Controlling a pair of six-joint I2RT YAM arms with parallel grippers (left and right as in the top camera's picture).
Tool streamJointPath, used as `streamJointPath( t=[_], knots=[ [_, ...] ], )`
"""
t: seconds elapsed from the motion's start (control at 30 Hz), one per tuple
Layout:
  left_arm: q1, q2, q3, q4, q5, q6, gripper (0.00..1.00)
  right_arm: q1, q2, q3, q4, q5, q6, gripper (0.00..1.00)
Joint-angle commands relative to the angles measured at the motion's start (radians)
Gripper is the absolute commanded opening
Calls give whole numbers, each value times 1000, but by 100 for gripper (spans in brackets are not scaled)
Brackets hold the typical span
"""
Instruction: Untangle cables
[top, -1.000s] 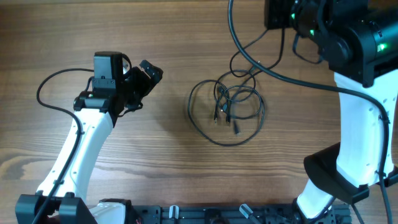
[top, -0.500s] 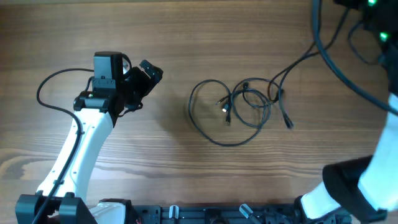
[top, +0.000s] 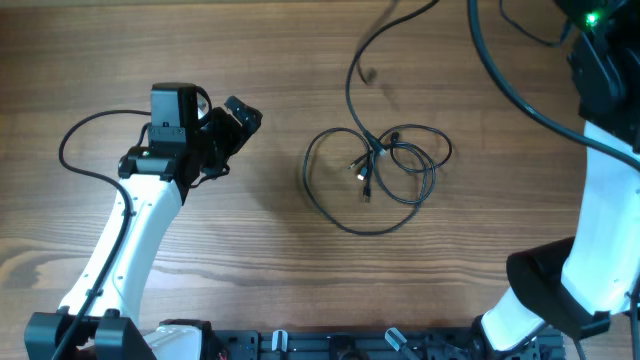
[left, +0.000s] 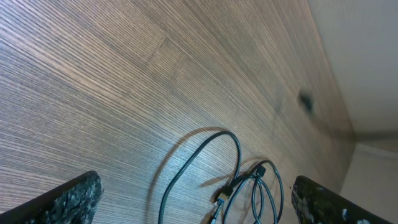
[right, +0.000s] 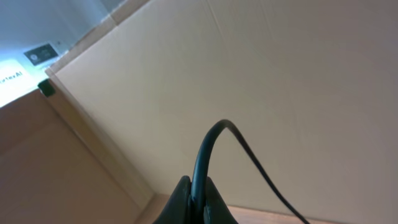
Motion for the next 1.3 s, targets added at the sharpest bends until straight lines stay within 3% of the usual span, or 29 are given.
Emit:
streamJointPath(
  t=[0.0, 0.1, 0.3, 0.53, 0.63, 0.8, 1.07, 1.1, 1.13, 1.17, 1.2, 1.27],
  knots=[
    [5, -6, -1, 2, -12, 5, 100, 0, -38, 6, -23, 140, -42, 4],
    [5, -6, -1, 2, -12, 5, 100, -8, -36, 6, -64, 259, -87, 4],
    [5, -6, -1, 2, -13, 5, 100, -122, 44, 6, -36, 278, -131, 4],
    [5, -6, -1, 2, -12, 5, 100, -646, 68, -2, -19, 39, -99, 4],
    [5, -6, -1, 2, -12, 5, 100, -768, 115, -84, -13, 40, -92, 4],
    [5, -6, -1, 2, -12, 5, 100, -804, 245, -298, -46, 58, -41, 4],
    [5, -6, -1, 2, -12, 5, 100, -804, 307, -451, -64, 111, -24, 5],
    [5, -6, -1, 2, -12, 5, 100, -804, 314, -451, -80, 94, -22, 11],
    [5, -6, -1, 2, -12, 5, 100, -804, 317, -451, -107, 96, -21, 24],
    [5, -6, -1, 2, -12, 5, 100, -804, 317, -451, -136, 107, -23, 52],
    [5, -6, -1, 2, -12, 5, 100, -804, 317, -451, -161, 122, -25, 64],
    [5, -6, -1, 2, -13, 5, 100, -803, 315, -451, -197, 105, -39, 73]
  ],
)
